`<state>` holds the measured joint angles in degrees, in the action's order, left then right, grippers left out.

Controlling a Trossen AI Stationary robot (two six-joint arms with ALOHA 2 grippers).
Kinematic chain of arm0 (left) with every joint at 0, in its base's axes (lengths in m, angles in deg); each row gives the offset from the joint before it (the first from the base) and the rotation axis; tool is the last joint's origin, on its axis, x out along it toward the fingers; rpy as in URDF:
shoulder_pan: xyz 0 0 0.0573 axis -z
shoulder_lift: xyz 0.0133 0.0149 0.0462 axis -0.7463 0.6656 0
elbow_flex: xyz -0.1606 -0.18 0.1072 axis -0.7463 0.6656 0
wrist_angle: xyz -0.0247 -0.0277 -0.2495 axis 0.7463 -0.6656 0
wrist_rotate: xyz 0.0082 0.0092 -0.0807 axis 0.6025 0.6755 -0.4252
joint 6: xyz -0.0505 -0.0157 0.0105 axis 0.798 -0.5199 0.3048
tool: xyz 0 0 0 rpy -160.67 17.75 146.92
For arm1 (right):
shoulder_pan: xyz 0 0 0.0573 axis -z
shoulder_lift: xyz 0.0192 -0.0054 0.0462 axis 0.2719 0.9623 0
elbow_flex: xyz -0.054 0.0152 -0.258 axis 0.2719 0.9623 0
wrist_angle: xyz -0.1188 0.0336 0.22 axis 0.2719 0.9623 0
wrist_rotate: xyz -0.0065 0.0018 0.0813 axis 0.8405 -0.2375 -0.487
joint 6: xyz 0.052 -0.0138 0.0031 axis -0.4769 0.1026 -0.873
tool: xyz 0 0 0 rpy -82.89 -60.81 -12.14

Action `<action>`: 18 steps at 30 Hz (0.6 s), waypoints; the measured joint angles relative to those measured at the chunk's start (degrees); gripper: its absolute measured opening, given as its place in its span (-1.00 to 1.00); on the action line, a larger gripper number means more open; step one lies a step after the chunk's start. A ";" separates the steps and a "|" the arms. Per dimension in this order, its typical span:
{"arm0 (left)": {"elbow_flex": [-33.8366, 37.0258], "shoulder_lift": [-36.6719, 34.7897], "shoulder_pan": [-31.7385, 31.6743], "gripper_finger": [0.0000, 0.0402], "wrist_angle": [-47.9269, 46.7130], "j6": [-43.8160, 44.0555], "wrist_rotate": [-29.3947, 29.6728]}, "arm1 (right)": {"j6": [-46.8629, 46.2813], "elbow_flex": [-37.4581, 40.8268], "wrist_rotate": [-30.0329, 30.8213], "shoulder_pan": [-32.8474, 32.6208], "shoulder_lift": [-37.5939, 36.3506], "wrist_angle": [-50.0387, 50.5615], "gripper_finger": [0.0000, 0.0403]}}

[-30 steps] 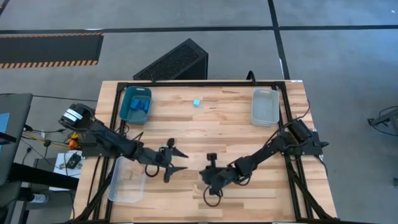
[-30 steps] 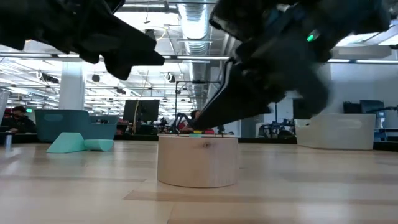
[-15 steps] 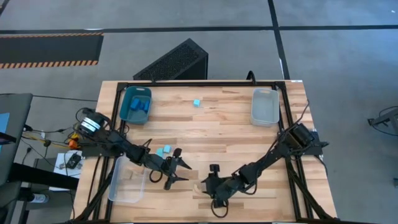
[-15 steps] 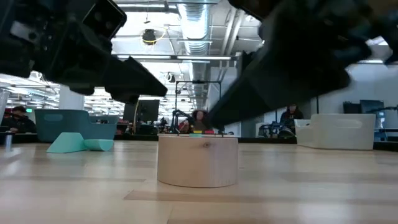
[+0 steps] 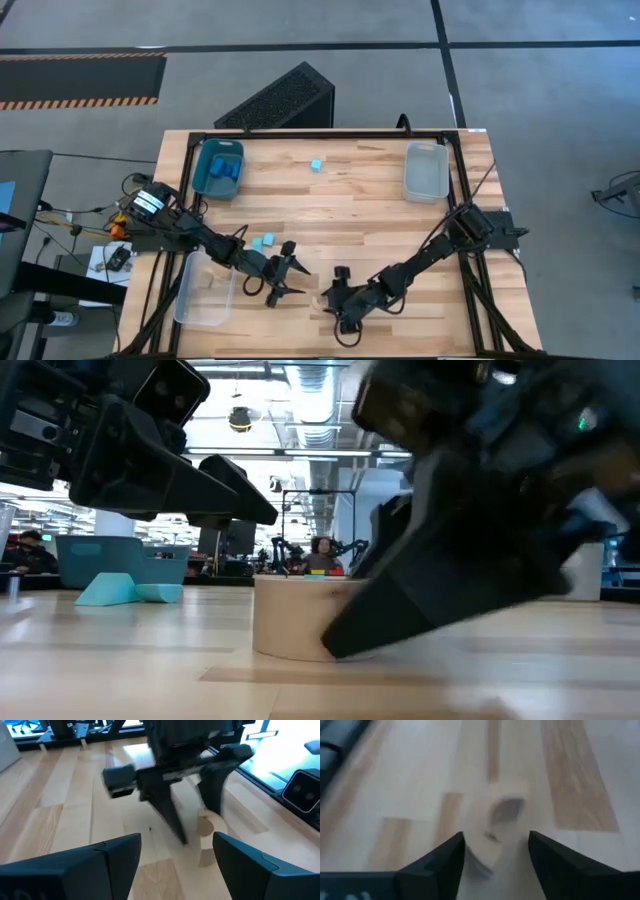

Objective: Sort & place blocks by color
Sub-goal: Put the brown block into the transparent bin

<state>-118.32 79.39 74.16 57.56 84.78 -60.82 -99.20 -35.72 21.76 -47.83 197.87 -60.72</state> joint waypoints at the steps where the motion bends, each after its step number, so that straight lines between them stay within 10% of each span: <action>1: 0.00 0.00 0.00 0.19 0.05 0.00 0.02 | 0.16 0.12 0.16 0.03 -0.04 0.15 0.10; 11: 0.00 0.00 0.00 0.19 -0.24 -1.53 0.16 | 2.89 0.04 0.53 0.02 -0.20 0.35 -0.82; 18: 0.00 0.00 0.00 0.19 -0.27 -1.87 0.57 | 4.49 0.07 3.53 -0.02 -0.70 1.30 -0.84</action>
<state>-118.32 79.39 74.16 57.29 82.91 -60.24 -94.70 -35.65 25.28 -47.85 197.17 -59.42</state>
